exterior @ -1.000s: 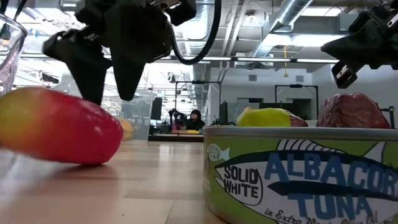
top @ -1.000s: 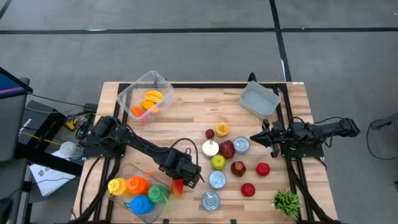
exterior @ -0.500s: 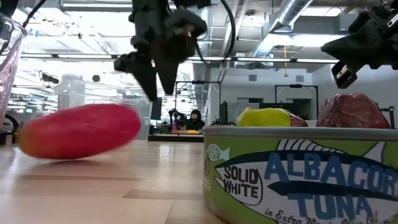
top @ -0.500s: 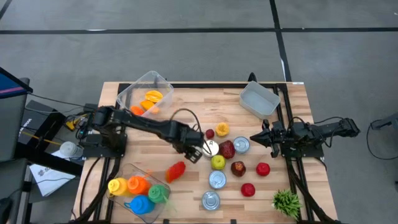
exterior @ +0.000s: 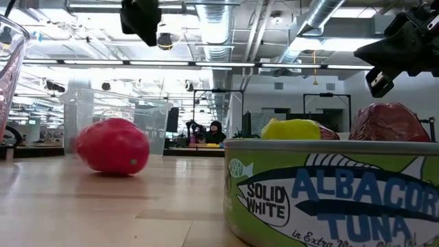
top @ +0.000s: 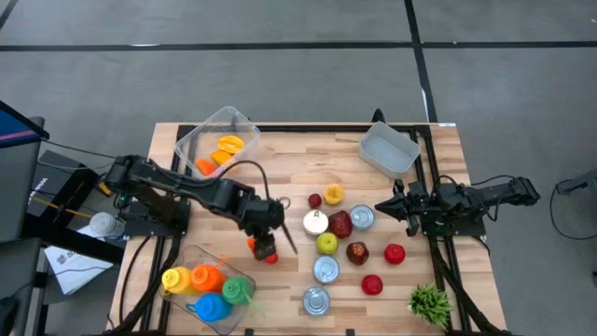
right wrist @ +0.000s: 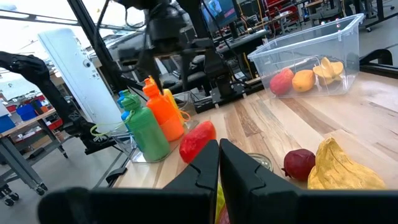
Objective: Pick & Place Food Item
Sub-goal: Put the red mango into the white bin
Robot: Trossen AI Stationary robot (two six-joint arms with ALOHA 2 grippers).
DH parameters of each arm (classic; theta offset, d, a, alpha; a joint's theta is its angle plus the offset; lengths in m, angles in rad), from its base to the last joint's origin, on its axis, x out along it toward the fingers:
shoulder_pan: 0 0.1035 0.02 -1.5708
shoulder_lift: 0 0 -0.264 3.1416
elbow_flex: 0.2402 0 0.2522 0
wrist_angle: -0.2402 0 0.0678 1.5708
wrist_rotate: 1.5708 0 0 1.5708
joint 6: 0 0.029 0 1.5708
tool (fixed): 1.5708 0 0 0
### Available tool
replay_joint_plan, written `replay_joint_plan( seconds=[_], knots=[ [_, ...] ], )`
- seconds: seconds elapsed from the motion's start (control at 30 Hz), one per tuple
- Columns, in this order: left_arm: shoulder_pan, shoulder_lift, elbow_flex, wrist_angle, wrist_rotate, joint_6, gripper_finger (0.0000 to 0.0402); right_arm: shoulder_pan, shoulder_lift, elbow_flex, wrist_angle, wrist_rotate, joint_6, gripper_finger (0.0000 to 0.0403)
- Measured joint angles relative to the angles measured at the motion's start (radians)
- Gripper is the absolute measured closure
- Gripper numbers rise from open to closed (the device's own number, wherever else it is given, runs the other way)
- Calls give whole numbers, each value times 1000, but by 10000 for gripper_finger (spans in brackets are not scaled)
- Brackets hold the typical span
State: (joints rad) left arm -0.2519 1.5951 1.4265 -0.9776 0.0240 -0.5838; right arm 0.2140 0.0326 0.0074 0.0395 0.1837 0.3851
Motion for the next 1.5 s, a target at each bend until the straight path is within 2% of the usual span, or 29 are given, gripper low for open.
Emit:
replay_joint_plan(
  seconds=[0.3,0.5,0.83,0.97,1.1,1.5],
  knots=[
    [-57,69,0,-3,25,350,70,0,0,0,0,0,0,393],
    [-57,162,0,-21,81,472,30,0,0,0,0,0,0,393],
    [-48,303,0,-54,90,690,31,0,0,0,0,0,0,393],
    [-39,333,0,-60,151,762,29,0,0,0,0,0,0,393],
    [-27,367,0,-59,158,827,32,0,0,0,0,0,0,393],
    [72,428,-1,-66,158,934,54,0,0,0,0,0,0,393]
  ],
)
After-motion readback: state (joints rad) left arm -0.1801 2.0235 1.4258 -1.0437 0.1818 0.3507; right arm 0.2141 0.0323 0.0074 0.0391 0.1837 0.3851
